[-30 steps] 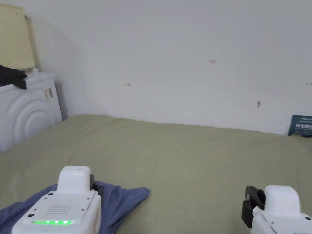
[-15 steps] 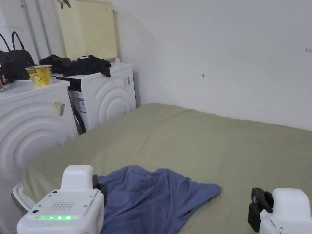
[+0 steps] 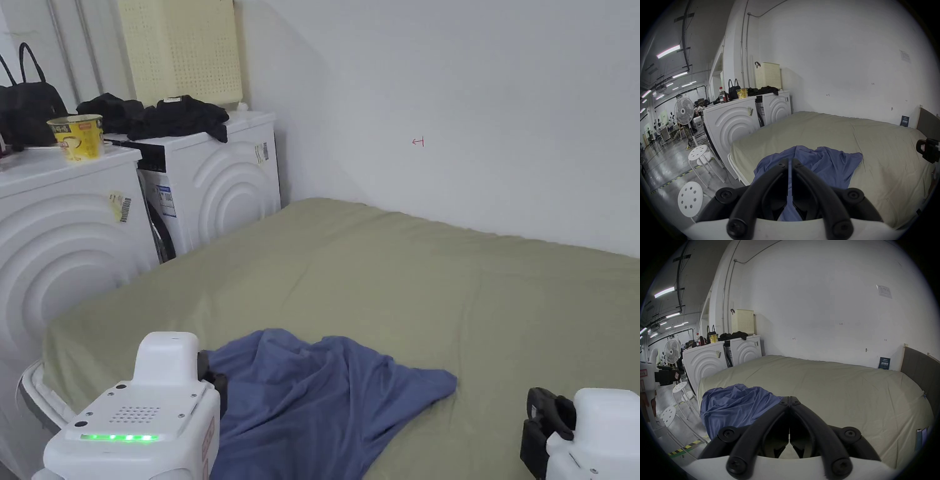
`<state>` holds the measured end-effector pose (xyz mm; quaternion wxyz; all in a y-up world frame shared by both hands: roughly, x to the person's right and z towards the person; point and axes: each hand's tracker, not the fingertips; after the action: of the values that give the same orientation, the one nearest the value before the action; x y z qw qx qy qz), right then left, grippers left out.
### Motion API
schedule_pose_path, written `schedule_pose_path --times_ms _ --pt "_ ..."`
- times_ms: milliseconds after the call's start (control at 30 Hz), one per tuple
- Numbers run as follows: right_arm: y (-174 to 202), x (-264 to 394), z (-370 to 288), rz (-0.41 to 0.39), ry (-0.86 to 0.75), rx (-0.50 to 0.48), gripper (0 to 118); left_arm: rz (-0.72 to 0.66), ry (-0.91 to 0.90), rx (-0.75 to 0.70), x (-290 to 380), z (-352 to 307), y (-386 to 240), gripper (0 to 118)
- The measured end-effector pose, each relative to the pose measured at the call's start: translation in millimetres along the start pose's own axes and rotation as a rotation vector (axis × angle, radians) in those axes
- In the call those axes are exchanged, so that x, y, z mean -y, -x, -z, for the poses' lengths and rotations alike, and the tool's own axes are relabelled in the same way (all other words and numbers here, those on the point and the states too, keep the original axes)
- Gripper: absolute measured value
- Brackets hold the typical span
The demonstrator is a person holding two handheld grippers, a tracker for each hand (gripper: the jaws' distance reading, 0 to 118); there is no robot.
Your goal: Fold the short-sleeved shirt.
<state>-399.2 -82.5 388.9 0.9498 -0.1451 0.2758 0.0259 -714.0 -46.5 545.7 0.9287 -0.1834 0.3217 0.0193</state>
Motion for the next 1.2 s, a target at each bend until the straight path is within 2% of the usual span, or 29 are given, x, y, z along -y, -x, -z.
schedule_pose_path --times_ms 233,400,500,567,600,633,667,700,733,800,933,1033,1133,1167,1200 --pt "0 6 9 -0.006 0.035 -0.003 0 0.007 0.124 0.061 8 55 -7 2" --pt "-3 15 17 -0.011 0.078 -0.006 0 0.088 0.269 0.112 24 125 -26 3" --pt "-4 23 23 -0.018 0.111 -0.009 0 0.075 0.381 0.157 36 169 -34 6" --pt "-6 29 27 -0.017 0.134 -0.009 0 0.068 0.438 0.159 43 193 -38 14" --pt "-7 32 29 -0.017 0.145 -0.011 0 0.066 0.474 0.14 47 205 -38 25" --pt "-8 35 31 -0.015 0.156 -0.01 0 0.063 0.484 0.152 49 214 -38 68" --pt "-9 38 34 -0.012 0.167 -0.012 0 0.057 0.519 0.155 52 223 -38 106" --pt "-10 41 37 -0.006 0.182 -0.016 0 0.063 0.573 0.141 56 234 -39 118" --pt "-11 45 40 0.004 0.195 -0.018 0 0.064 0.637 0.145 60 241 -38 114" --pt "-13 50 44 0.019 0.212 -0.021 0 0.079 0.599 0.162 63 238 -45 114" --pt "-16 59 48 0.045 0.241 -0.024 0 0.143 0.675 0.183 86 259 -53 114" --pt "-18 62 43 0.046 0.258 -0.024 0 0.178 0.732 0.142 105 279 -58 113" --pt "-24 64 31 0.043 0.266 -0.02 0 0.087 0.734 0.154 102 276 -55 111" --pt "-27 65 26 0.043 0.268 -0.013 0 0.104 0.727 0.155 97 271 -56 109" --pt "-31 65 21 0.046 0.267 -0.009 0 0.093 0.717 0.166 92 263 -57 92"
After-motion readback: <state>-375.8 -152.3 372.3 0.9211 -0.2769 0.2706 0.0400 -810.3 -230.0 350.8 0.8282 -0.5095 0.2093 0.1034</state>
